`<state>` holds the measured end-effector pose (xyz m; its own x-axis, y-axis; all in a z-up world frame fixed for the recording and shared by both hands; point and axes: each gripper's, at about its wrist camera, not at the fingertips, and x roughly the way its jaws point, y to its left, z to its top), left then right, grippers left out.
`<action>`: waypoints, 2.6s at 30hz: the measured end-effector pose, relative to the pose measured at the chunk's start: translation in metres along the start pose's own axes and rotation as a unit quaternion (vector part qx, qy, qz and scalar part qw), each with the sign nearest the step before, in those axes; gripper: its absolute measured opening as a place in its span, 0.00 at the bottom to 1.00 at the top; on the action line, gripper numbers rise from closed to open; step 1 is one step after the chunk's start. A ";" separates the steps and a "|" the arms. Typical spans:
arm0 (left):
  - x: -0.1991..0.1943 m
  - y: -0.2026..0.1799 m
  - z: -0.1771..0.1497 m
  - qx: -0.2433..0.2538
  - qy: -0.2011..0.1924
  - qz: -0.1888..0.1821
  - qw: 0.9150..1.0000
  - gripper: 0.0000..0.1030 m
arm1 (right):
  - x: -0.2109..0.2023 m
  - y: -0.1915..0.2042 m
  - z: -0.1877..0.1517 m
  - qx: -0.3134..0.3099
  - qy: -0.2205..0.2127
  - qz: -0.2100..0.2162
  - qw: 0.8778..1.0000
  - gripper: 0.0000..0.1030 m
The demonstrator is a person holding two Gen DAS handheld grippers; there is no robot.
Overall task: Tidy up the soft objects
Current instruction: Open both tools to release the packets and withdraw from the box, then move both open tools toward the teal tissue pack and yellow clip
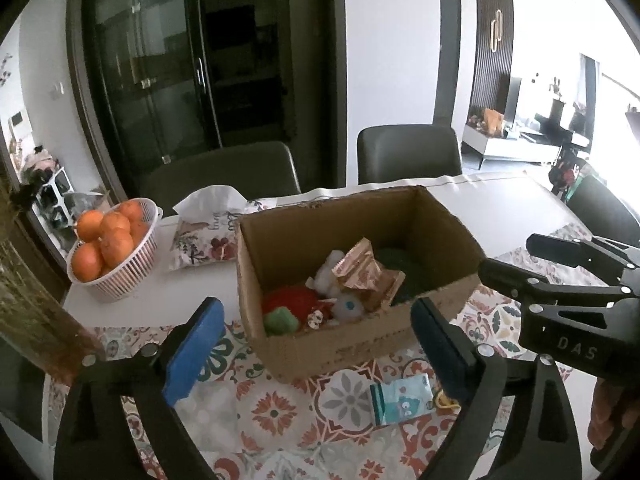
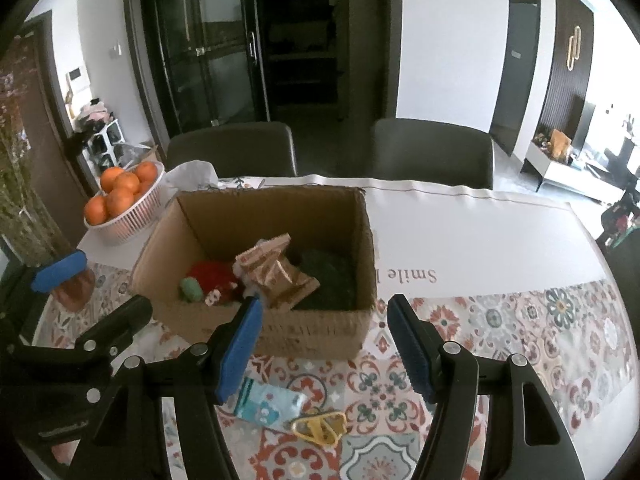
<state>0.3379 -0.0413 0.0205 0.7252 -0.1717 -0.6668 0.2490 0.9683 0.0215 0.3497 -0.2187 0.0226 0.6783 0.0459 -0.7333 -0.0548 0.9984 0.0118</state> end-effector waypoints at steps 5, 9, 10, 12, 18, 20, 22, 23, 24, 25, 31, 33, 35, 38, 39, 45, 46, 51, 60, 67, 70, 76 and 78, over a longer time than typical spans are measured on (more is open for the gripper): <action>-0.010 -0.010 -0.016 0.008 -0.005 0.001 1.000 0.94 | -0.009 -0.006 -0.021 0.006 -0.015 0.002 1.000 0.64; -0.010 -0.017 -0.028 0.013 0.004 0.003 1.000 0.94 | -0.012 -0.010 -0.037 0.011 -0.021 -0.007 1.000 0.64; -0.010 -0.019 -0.032 0.014 0.005 0.002 1.000 0.94 | -0.011 -0.012 -0.041 0.013 -0.021 -0.010 1.000 0.64; -0.009 -0.022 -0.038 0.016 0.011 -0.001 1.000 0.94 | -0.011 -0.015 -0.049 0.019 -0.019 -0.013 1.000 0.64; -0.004 -0.033 -0.058 0.017 0.029 -0.005 0.999 0.94 | -0.003 -0.025 -0.073 0.035 -0.001 -0.002 0.999 0.64; -0.003 -0.036 -0.065 0.019 0.032 -0.002 0.999 0.94 | -0.001 -0.025 -0.080 0.036 0.005 0.002 0.999 0.64; -0.002 -0.038 -0.071 0.021 0.033 -0.002 0.999 0.94 | 0.003 -0.026 -0.087 0.035 0.012 0.002 0.999 0.64; -0.002 -0.038 -0.073 0.021 0.035 0.000 0.999 0.94 | 0.004 -0.026 -0.089 0.035 0.015 0.001 0.999 0.64; -0.001 -0.039 -0.077 0.021 0.036 0.000 0.999 0.94 | 0.006 -0.027 -0.093 0.036 0.019 0.001 0.999 0.64; 0.000 -0.040 -0.080 0.021 0.039 -0.001 0.999 0.94 | 0.008 -0.027 -0.095 0.036 0.022 0.002 0.999 0.64; 0.010 -0.043 -0.101 0.016 0.061 -0.005 0.998 0.94 | 0.021 -0.028 -0.111 0.024 0.045 0.005 0.999 0.64; 0.014 -0.044 -0.106 0.016 0.067 -0.008 0.998 0.94 | 0.027 -0.028 -0.115 0.017 0.054 0.008 0.998 0.64; 0.018 -0.047 -0.112 0.018 0.072 -0.007 0.997 0.94 | 0.031 -0.027 -0.119 0.010 0.061 0.012 0.998 0.64; 0.025 -0.048 -0.118 0.019 0.080 -0.010 0.997 0.94 | 0.039 -0.026 -0.123 0.001 0.069 0.017 0.998 0.64; 0.028 -0.049 -0.120 0.021 0.084 -0.012 0.996 0.94 | 0.044 -0.026 -0.125 -0.002 0.074 0.019 0.997 0.63; 0.044 -0.053 -0.132 0.024 0.098 -0.021 0.995 0.93 | 0.062 -0.028 -0.132 -0.009 0.090 0.030 0.995 0.62; 0.047 -0.054 -0.134 0.023 0.102 -0.024 0.994 0.93 | 0.066 -0.028 -0.132 -0.011 0.094 0.032 0.995 0.62; 0.060 -0.055 -0.140 0.016 0.113 -0.038 0.993 0.93 | 0.079 -0.029 -0.136 -0.014 0.106 0.038 0.994 0.61; 0.077 -0.060 -0.146 0.014 0.130 -0.051 0.990 0.94 | 0.100 -0.036 -0.139 0.001 0.114 0.050 0.992 0.57; 0.082 -0.060 -0.149 0.009 0.132 -0.059 0.989 0.93 | 0.110 -0.037 -0.138 0.005 0.113 0.051 0.992 0.53; 0.084 -0.060 -0.148 0.009 0.132 -0.063 0.989 0.94 | 0.113 -0.036 -0.138 0.007 0.110 0.051 0.993 0.52; 0.089 -0.057 -0.147 0.001 0.137 -0.068 0.988 0.94 | 0.117 -0.034 -0.136 0.012 0.103 0.056 0.993 0.46; 0.090 -0.057 -0.147 -0.004 0.139 -0.072 0.988 0.94 | 0.118 -0.034 -0.135 0.013 0.100 0.058 0.993 0.46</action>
<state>0.2951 -0.0850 -0.1501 0.4782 -0.2524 -0.8412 0.3316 0.9388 -0.0932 0.3323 -0.2513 -0.1563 0.5091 0.1563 -0.8464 -0.1030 0.9874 0.1204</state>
